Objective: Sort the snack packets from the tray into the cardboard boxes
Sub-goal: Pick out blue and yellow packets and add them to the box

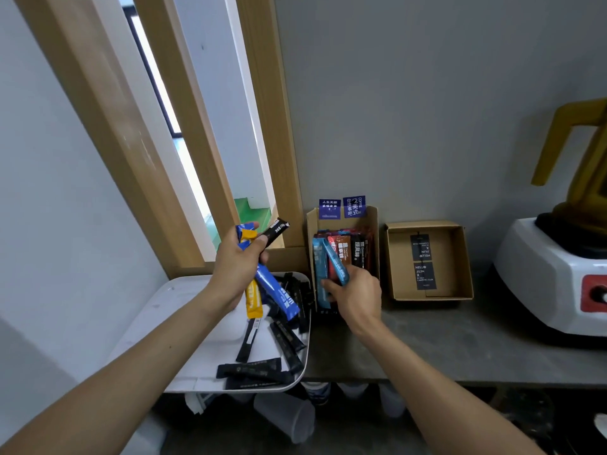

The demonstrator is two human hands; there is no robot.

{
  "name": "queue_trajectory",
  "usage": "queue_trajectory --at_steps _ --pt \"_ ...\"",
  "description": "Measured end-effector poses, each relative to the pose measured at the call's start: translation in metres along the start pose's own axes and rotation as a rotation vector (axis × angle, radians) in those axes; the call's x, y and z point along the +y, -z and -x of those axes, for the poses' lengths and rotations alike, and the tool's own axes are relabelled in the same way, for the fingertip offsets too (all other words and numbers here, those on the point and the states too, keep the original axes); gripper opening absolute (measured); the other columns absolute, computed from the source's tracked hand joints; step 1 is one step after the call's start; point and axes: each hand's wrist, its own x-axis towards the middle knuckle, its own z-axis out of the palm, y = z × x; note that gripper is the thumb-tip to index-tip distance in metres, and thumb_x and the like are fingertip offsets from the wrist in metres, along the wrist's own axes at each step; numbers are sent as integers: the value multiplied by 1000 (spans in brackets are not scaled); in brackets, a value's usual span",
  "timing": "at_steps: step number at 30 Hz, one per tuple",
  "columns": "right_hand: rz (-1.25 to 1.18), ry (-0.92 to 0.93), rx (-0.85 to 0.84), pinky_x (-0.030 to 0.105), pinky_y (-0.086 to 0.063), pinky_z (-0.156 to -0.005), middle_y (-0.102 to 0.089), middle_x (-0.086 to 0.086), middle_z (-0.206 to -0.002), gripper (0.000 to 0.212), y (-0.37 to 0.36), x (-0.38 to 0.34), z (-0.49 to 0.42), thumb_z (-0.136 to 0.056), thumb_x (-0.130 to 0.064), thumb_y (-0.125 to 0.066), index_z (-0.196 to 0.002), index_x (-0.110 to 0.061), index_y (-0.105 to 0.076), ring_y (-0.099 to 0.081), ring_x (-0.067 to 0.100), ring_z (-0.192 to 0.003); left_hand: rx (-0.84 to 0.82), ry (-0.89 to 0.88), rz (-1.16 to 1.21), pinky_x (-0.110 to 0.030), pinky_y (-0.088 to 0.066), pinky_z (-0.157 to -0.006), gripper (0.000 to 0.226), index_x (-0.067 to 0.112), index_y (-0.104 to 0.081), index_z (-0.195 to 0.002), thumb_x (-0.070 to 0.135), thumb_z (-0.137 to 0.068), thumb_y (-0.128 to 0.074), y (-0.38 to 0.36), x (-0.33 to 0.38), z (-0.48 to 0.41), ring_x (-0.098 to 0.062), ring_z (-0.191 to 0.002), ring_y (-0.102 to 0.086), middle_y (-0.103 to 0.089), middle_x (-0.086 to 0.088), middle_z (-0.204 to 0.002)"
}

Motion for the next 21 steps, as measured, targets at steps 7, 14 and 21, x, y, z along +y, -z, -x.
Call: queue_trajectory --at_steps 7,14,21 --pt "-348 12 -3 23 -61 -62 -74 -1 -98 42 20 -23 29 -86 -46 -77 -113 -14 -71 -74 8 -80 -50 -92 48 -28 -50 -62 19 23 -58 -122 15 -106 -54 -13 -2 7 -10 -63 -55 -59 -3 -78" --pt "-239 145 -242 25 -58 -62 -68 -8 -82 40 32 -44 58 -68 -40 -94 -92 -21 -69 -66 10 -72 -46 -149 5 -27 -51 -67 23 26 -55 -127 17 -106 -52 -33 2 11 -9 -66 -55 -58 -2 -79" --pt "-272 120 -254 27 -61 -69 -72 -2 -89 23 44 -21 56 -79 -23 -88 -93 -21 -69 -70 12 -78 63 -122 127 -23 -48 -61 26 22 -54 -125 5 -106 -46 -25 22 -10 -4 -62 -52 -55 -2 -86"
